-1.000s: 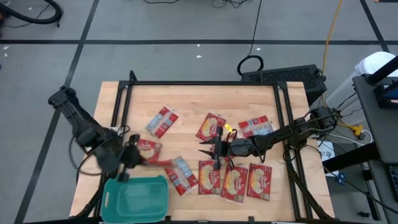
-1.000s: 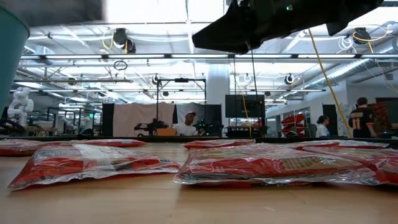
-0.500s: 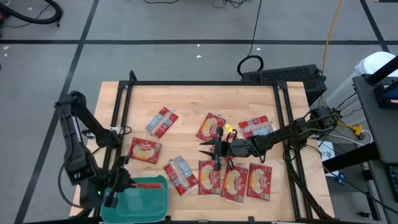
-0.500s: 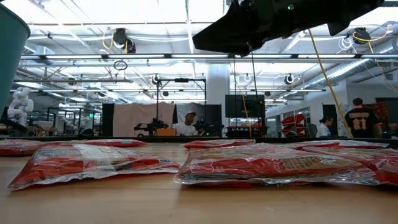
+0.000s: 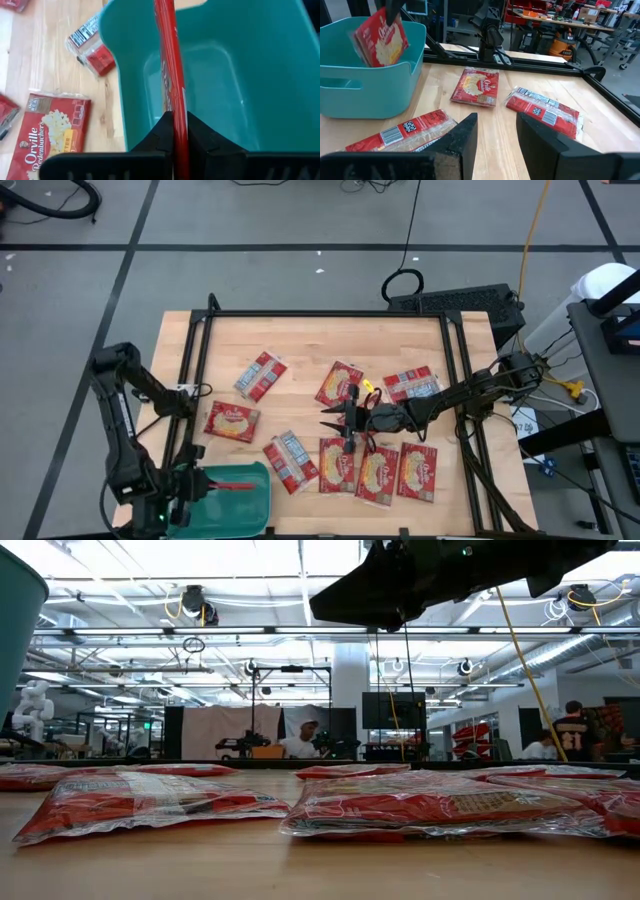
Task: Sort popcorn bags into baskets
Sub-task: Put the red popcorn bag into the blue container
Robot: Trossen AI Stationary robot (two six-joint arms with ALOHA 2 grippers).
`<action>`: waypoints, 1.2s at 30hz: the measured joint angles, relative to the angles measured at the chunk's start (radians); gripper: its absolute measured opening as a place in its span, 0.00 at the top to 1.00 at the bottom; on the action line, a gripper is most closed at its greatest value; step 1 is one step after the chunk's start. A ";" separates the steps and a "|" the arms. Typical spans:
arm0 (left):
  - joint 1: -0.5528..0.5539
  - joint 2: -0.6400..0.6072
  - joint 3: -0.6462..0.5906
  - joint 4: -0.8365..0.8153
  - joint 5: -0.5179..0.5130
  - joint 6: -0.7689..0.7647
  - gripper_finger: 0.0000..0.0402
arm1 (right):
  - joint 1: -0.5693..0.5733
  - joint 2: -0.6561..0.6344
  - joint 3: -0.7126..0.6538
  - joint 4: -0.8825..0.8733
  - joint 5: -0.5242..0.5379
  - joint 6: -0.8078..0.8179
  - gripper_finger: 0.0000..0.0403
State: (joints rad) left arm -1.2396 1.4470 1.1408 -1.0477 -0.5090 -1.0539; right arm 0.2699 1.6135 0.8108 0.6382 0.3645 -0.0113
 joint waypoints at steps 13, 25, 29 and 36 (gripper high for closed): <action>0.000 0.119 0.000 0.005 0.059 -0.027 0.85 | 0.000 0.000 0.000 0.001 0.000 0.008 0.68; 0.050 0.094 0.000 0.001 0.049 0.015 0.85 | 0.000 0.000 0.000 0.000 0.000 0.008 0.68; 0.093 0.043 0.000 0.001 -0.092 0.156 0.85 | 0.000 0.000 0.000 -0.006 0.003 0.007 0.68; 0.194 -0.053 0.000 0.001 -0.359 0.448 0.84 | -0.031 0.000 0.001 -0.106 0.110 -0.011 0.68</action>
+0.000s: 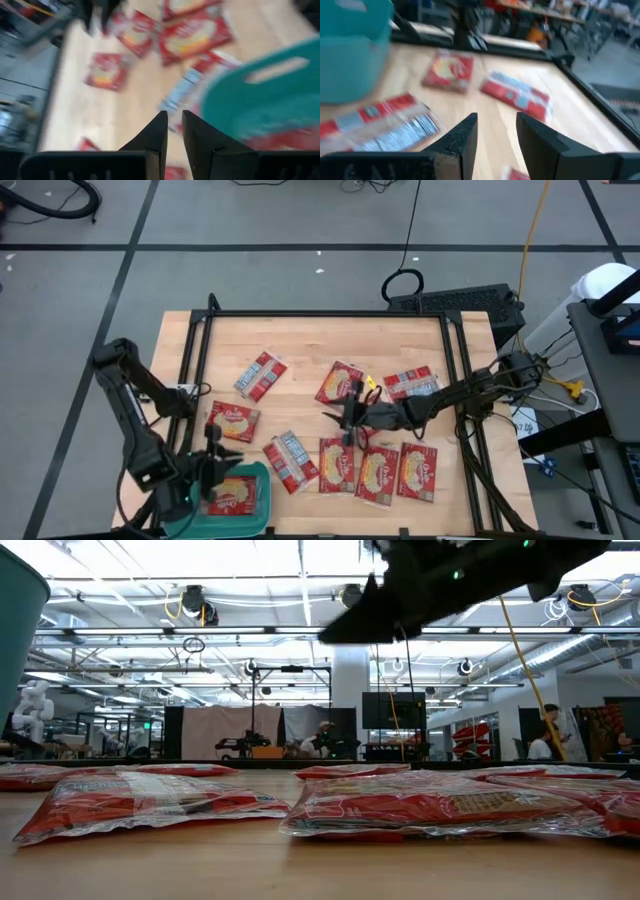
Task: Sort popcorn bags into baskets
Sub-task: Put the red popcorn bag into the blue container
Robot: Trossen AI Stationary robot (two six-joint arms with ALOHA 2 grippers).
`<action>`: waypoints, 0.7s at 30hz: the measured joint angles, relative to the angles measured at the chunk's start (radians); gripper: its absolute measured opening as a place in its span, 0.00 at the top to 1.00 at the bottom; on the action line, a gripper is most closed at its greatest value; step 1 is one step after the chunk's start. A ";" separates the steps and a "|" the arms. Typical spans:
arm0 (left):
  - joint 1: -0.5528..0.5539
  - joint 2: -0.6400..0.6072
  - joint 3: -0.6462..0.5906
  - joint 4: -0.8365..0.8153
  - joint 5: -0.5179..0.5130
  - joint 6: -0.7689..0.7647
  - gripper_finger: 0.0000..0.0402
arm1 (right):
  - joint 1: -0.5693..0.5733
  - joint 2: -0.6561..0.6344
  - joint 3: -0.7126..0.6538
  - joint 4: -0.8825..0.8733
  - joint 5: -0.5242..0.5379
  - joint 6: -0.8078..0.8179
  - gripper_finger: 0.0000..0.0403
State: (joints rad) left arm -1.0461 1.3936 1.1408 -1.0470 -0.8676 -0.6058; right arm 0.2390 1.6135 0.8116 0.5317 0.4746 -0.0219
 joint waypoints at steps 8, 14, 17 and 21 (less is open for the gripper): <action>0.213 -0.087 -0.082 0.008 -0.031 0.140 0.84 | -0.073 0.001 0.000 -0.276 -0.007 0.090 0.68; 0.368 -0.123 -0.174 0.143 -0.039 0.225 0.84 | -0.185 -0.006 0.000 -0.402 -0.079 0.129 0.68; 0.431 -0.127 -0.216 0.259 -0.022 0.327 0.84 | -0.251 -0.006 0.000 -0.420 -0.154 0.107 0.68; 0.508 -0.127 -0.256 0.402 0.047 0.448 0.84 | -0.332 -0.015 0.000 -0.475 -0.292 0.072 0.68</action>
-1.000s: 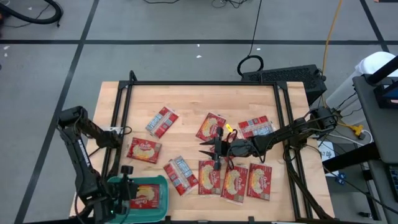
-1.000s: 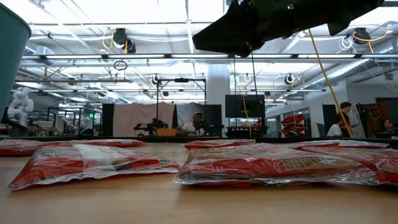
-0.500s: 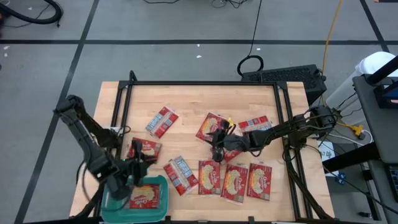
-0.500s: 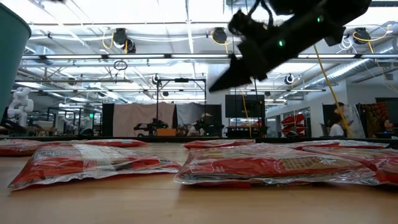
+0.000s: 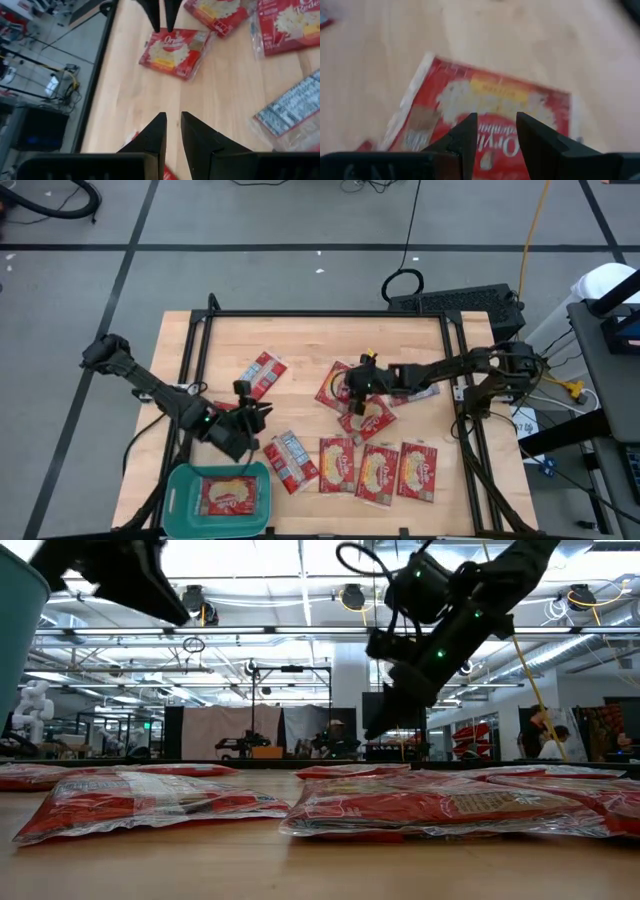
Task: Sort popcorn bags into baskets
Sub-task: Put the red popcorn bag into the blue container
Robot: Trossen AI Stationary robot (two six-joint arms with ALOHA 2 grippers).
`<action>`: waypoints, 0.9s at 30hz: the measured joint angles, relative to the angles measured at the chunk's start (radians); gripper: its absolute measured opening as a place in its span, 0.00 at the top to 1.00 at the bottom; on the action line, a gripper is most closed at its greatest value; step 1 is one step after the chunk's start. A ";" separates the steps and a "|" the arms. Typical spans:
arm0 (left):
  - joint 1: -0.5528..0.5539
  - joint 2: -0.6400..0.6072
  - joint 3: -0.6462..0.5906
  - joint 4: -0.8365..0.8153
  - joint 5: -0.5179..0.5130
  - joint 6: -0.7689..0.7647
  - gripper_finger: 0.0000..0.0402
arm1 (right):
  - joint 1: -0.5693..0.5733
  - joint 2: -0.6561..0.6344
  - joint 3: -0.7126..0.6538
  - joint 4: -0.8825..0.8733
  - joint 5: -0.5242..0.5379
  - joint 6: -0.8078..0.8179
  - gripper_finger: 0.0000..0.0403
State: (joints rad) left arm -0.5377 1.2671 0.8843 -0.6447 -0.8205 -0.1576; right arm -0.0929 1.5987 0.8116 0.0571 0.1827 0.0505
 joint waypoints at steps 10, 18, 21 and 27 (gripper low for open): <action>0.139 0.000 -0.024 0.300 0.202 0.225 0.84 | -0.060 -0.036 -0.001 -0.187 -0.078 -0.175 0.52; 0.223 0.000 -0.024 0.414 0.350 0.276 0.84 | -0.056 -0.029 -0.004 -0.188 0.003 -0.310 0.40; 0.245 0.000 -0.024 0.421 0.357 0.276 0.84 | -0.056 -0.029 -0.035 -0.145 0.002 -0.391 0.40; 0.282 0.000 -0.024 0.421 0.359 0.260 0.84 | -0.056 -0.029 -0.144 0.048 0.002 -0.485 0.47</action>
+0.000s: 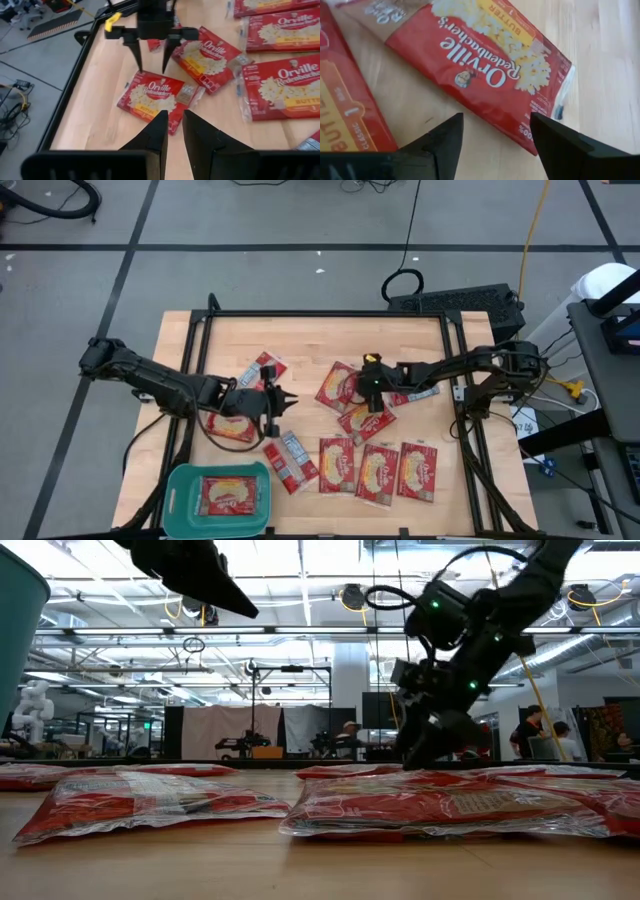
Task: Sort popcorn bags into baskets
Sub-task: Put the red popcorn bag into the blue container
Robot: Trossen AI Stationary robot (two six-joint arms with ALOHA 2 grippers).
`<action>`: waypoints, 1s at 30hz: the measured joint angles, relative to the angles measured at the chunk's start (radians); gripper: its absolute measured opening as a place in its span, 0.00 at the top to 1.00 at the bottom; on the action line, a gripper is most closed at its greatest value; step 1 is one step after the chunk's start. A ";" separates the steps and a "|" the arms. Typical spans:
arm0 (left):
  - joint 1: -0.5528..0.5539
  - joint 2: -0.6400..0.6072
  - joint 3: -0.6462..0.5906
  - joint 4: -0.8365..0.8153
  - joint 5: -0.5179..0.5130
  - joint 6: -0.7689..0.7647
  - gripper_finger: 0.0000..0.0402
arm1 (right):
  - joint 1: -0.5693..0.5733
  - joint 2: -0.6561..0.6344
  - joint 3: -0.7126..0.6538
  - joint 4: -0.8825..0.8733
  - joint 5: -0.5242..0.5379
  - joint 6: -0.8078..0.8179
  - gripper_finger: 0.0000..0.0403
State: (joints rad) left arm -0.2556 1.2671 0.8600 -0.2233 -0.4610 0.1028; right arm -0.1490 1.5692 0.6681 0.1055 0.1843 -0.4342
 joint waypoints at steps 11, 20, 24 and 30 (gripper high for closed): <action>0.060 0.000 0.000 0.061 0.003 0.005 0.84 | -0.005 0.002 -0.073 0.141 -0.012 -0.126 0.55; 0.099 0.003 0.001 0.124 0.071 0.016 0.84 | -0.007 0.108 -0.072 0.312 -0.067 -0.245 0.64; 0.106 0.003 0.001 0.124 0.072 0.015 0.84 | -0.007 0.157 -0.066 0.377 -0.091 -0.237 0.80; 0.125 0.003 0.001 0.121 0.072 -0.027 0.84 | 0.022 0.178 -0.068 0.478 -0.083 -0.207 0.97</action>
State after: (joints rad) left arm -0.1301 1.2697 0.8608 -0.1024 -0.3885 0.0753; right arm -0.1272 1.7477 0.6004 0.5832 0.1016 -0.6417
